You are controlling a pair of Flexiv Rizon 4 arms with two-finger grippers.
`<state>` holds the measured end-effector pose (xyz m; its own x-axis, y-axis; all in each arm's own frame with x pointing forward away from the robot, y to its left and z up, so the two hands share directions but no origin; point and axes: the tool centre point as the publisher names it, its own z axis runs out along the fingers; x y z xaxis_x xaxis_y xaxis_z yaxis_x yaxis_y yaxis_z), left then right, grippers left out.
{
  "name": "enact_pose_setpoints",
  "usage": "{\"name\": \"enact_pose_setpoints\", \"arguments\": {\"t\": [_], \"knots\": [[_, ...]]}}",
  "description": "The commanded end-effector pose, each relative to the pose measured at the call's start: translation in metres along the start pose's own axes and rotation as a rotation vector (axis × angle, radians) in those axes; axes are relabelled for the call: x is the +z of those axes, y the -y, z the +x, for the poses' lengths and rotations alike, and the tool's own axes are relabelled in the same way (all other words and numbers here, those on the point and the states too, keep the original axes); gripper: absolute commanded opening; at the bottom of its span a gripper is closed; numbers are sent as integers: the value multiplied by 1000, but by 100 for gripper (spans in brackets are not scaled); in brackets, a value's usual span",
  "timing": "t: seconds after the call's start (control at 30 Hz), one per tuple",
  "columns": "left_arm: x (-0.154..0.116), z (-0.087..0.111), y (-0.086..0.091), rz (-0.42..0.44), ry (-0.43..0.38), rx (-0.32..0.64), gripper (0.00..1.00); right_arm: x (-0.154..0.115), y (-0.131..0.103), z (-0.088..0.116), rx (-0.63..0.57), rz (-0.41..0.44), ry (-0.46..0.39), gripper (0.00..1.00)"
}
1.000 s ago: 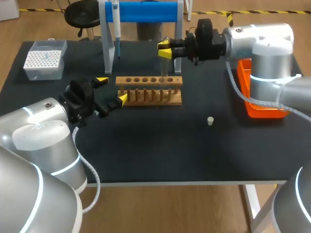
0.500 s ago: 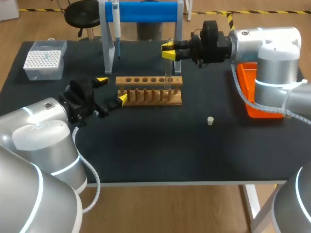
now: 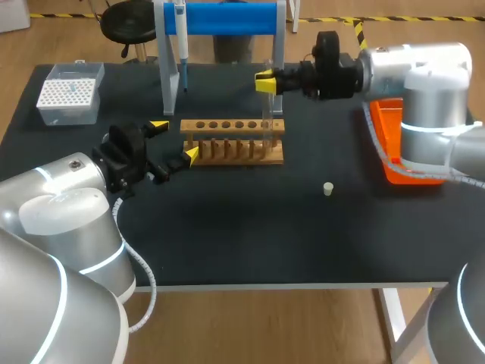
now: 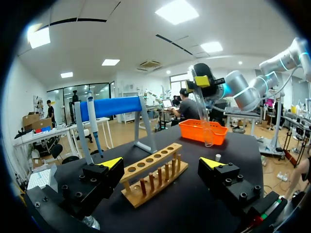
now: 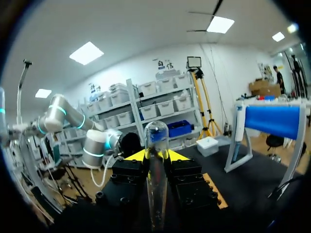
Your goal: Invert the test tube, pick up the pipette, mount the tip to pipette, aspirate from beaker and dispense into the tube, eject the tip, return the pipette, and cap with the stopper.
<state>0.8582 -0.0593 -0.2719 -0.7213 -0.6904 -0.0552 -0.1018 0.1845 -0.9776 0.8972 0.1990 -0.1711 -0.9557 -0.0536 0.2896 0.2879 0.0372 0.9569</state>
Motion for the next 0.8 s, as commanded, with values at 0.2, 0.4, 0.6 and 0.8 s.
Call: {"name": "enact_pose_setpoints", "arguments": {"t": [0.2, 0.4, 0.6, 0.8], "knots": [[0, 1, -1, 6, 3, 0, 100, 2, 6, -20, 668, 12, -27, 0], [0, 1, -1, 6, 3, 0, 100, 4, 13, -26, 915, -28, -54, 0], [0, 1, -1, 6, 3, 0, 100, 4, 20, -28, 984, -30, -59, 0], [0, 1, -1, 6, 3, 0, 100, 4, 27, -28, 1000, -4, -48, 0]]}}
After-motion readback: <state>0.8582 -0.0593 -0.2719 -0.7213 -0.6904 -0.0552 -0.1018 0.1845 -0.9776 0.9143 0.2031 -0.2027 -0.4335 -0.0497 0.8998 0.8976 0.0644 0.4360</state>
